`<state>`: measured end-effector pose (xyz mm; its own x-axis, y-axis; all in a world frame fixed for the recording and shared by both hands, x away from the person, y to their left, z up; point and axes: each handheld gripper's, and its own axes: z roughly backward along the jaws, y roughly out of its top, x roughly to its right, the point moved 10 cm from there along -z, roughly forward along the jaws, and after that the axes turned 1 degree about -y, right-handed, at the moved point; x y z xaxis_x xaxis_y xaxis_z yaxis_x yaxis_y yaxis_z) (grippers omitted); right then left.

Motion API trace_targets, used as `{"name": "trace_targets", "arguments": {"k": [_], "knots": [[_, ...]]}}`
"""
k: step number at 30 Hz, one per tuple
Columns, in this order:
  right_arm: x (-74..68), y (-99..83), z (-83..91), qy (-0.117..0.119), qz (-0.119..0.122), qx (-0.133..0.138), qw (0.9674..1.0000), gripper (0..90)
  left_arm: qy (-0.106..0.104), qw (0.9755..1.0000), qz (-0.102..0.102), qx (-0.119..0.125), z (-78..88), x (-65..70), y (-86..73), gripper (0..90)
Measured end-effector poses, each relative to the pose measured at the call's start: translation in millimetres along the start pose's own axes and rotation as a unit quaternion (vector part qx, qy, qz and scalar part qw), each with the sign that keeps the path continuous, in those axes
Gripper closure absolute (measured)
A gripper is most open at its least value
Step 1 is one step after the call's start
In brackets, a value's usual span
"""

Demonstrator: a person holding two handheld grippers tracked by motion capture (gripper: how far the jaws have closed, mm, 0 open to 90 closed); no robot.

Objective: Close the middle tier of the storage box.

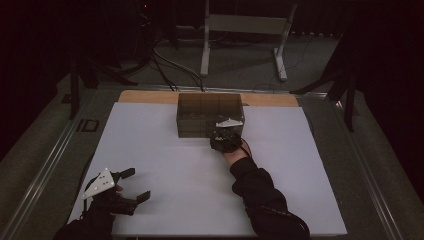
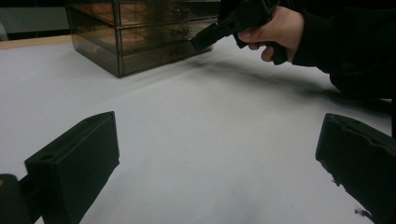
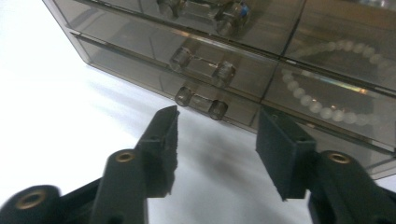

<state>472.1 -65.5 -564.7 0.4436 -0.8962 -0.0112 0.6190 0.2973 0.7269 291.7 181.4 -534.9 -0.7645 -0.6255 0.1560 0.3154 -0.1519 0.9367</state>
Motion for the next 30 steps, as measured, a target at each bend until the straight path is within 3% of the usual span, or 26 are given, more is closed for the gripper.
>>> {"name": "trace_targets", "arguments": {"k": [6, 16, 24, 30], "knots": [[-4.6, 1.0, 2.9, 0.006, 0.0, 0.0, 1.0, 37.0, -0.001, 1.0, 0.001, 0.0, -0.1, -0.1, 0.1, 1.0], [-18.0, -1.1, 1.3, 0.041, -0.016, -0.019, 0.9989, 2.9, -0.008, 1.0, 0.004, 0.002, -4.1, -2.4, 0.3, 1.0], [-25.3, 2.2, 3.7, 0.049, -0.009, -0.024, 0.9985, 0.0, -0.004, 0.9999, 0.01, 0.006, -0.3, -4.9, 0.0, 1.0], [-33.7, 8.1, 8.5, 0.066, 0.007, -0.005, 0.9978, 0.0, -0.004, 1.0, 0.008, 0.004, -1.1, -3.6, -0.3, 1.0]]}}
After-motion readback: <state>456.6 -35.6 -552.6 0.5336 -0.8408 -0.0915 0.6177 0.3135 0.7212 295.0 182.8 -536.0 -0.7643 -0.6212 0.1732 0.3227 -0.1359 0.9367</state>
